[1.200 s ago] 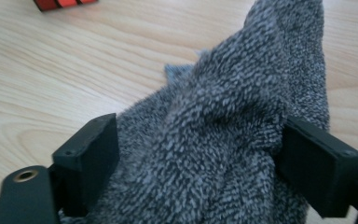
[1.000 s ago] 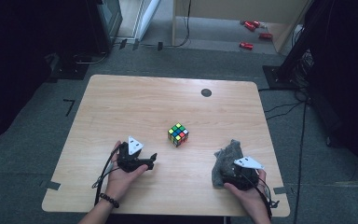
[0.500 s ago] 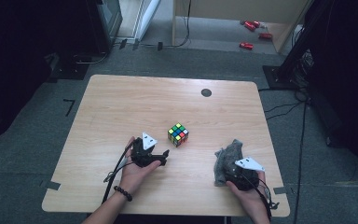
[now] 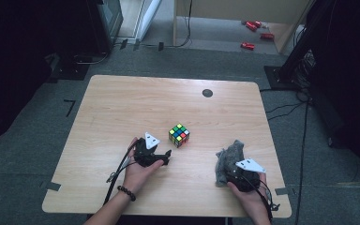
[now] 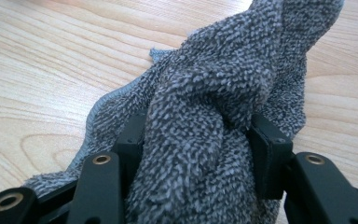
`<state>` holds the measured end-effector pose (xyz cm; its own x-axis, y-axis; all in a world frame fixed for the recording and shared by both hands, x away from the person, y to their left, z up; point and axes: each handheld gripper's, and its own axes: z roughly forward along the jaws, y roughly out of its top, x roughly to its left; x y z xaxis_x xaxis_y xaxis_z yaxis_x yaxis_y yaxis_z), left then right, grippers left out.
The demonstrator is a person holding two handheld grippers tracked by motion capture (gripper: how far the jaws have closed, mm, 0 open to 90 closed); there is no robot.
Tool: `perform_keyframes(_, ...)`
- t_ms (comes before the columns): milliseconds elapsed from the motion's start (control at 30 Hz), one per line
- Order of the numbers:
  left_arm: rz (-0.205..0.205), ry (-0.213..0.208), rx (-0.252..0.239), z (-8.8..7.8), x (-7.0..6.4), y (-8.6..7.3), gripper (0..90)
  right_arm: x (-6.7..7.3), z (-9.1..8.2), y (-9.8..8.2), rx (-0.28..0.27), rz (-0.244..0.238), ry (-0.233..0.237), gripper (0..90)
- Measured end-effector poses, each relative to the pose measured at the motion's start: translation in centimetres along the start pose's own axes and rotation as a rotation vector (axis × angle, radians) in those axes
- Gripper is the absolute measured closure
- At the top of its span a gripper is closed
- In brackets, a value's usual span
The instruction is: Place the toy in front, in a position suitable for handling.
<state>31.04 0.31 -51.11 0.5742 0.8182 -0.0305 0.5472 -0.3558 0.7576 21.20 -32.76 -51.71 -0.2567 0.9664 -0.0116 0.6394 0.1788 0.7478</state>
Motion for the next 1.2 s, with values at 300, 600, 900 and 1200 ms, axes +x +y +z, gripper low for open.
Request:
perform_keyframes(300,0.012,-0.002,-0.012,1.2,-0.6,1.2,14.5,-0.1,0.0,0.0,-0.004,-0.001,0.007,49.0)
perform_keyframes(600,0.015,-0.002,-0.016,2.6,-1.2,1.9,14.6,-0.1,0.0,-0.1,-0.004,-0.007,0.008,48.9)
perform_keyframes(900,0.03,-0.01,-0.023,3.4,-1.8,2.7,14.9,-0.2,0.0,-0.1,-0.006,-0.007,0.012,48.5)
perform_keyframes(1200,0.047,0.007,0.027,5.1,-2.1,3.6,20.6,-0.2,0.0,-0.1,-0.009,-0.006,0.014,48.4)
